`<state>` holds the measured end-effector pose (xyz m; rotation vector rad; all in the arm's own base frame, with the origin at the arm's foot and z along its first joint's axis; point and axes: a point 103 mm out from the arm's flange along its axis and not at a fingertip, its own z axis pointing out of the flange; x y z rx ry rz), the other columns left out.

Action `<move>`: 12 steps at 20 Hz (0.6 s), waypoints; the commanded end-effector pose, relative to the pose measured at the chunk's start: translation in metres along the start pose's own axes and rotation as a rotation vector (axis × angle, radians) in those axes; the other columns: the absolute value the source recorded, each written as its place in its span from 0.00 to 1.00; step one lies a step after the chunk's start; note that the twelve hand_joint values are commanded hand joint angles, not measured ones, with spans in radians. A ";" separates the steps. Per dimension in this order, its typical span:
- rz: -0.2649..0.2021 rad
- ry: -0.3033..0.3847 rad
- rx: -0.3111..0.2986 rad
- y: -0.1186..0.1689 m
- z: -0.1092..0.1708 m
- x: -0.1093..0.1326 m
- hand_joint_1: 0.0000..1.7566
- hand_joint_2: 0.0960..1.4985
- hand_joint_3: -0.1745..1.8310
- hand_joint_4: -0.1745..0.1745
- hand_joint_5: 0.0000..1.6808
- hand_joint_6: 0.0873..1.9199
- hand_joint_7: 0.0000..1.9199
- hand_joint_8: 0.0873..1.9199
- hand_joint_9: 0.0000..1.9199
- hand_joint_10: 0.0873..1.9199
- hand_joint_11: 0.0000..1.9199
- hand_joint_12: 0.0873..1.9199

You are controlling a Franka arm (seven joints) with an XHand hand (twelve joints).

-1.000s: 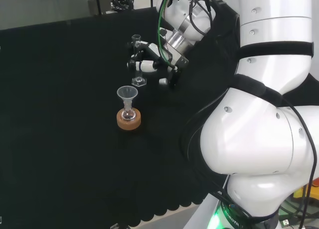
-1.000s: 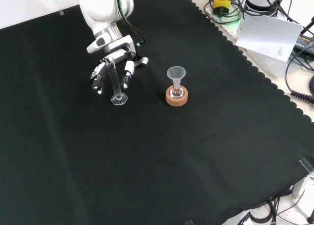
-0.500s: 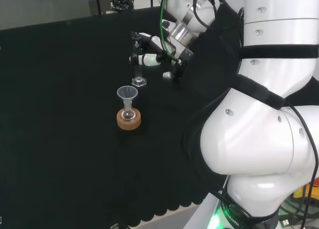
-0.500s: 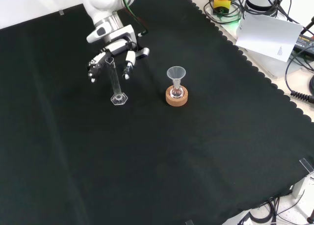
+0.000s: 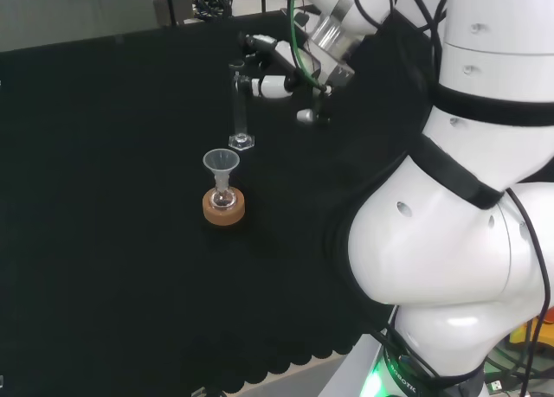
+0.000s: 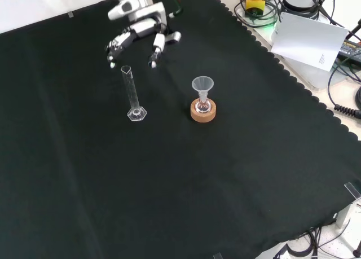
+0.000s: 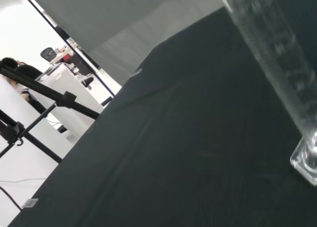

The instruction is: Put the graduated cylinder back on the table.

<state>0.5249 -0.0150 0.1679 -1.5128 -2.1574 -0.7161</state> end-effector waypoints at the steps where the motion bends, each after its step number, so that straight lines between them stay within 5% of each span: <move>1: 0.047 -0.208 -0.012 -0.041 -0.053 0.032 0.42 0.60 0.00 0.27 0.19 0.00 0.04 0.33 0.30 0.00 0.09 0.73; 6: 0.068 -0.315 0.000 -0.059 -0.081 0.048 0.42 0.60 0.00 0.27 0.19 0.00 0.04 0.33 0.30 0.00 0.09 0.73; 12: 0.110 -0.358 -0.003 -0.089 -0.101 0.059 0.42 0.60 0.00 0.27 0.19 0.00 0.05 0.33 0.30 0.00 0.09 0.73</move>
